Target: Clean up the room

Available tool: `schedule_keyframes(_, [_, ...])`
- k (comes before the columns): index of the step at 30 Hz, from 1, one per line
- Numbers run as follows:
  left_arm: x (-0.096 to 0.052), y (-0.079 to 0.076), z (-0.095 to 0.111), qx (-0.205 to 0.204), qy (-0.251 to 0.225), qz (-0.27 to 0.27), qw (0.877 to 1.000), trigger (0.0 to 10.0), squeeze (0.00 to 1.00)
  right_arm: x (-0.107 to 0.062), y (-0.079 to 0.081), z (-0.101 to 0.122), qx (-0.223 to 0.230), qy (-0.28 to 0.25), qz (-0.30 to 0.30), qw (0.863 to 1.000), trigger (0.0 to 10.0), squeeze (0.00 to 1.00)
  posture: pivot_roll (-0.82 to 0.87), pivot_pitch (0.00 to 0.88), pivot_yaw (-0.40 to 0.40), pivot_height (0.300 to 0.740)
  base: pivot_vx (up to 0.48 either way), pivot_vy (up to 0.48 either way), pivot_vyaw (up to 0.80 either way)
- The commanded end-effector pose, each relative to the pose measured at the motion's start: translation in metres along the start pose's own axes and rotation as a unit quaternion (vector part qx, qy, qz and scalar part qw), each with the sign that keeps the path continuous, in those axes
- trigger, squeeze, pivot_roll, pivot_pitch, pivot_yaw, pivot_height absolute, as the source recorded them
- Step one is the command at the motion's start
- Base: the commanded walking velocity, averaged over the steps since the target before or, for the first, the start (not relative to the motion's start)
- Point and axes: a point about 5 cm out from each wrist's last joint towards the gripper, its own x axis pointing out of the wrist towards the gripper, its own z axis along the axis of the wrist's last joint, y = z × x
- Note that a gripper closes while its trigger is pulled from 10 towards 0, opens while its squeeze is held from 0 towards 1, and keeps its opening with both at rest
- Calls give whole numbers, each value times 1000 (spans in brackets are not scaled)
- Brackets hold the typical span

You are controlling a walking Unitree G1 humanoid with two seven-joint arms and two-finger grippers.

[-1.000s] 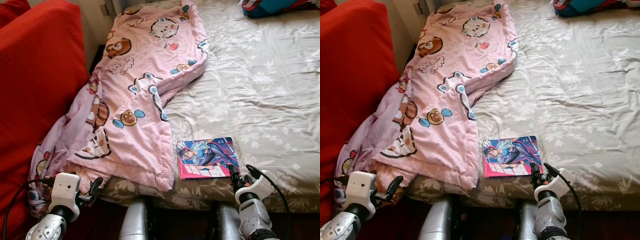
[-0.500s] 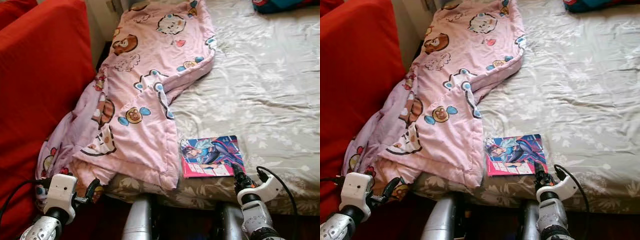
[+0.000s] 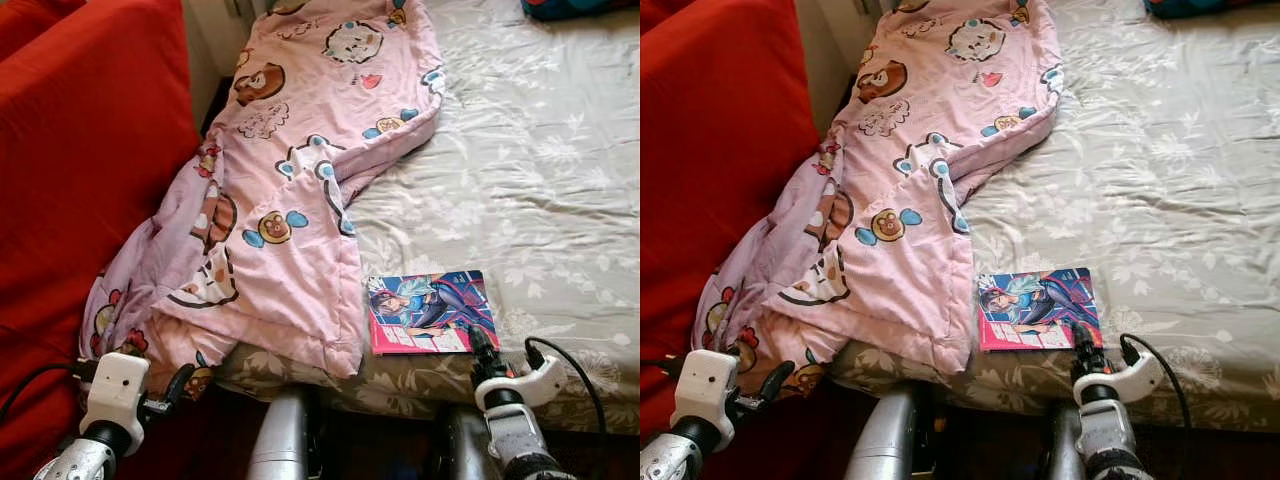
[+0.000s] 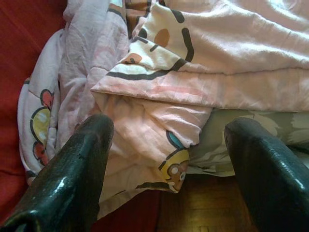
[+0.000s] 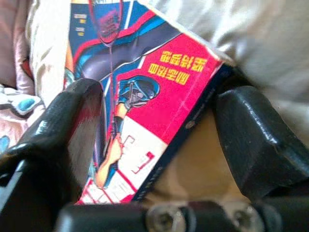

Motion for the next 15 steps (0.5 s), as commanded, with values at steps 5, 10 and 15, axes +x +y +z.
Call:
schedule_keyframes(5, [-6,9,-4,13,21,12,1000,10000,0,1,6,-14,9,29,12,999,10000,0,329,228,198,605,0,0,0])
schedule_keyframes(10, [-6,8,-6,13,23,10,1000,10000,0,-1,2,-16,7,31,2,999,5961,0,328,226,196,605,0,0,0])
schedule_keyframes(15, [-7,5,-7,14,25,3,1000,10000,0,-3,0,-16,15,28,-1,1000,0,0,331,225,198,605,0,0,0])
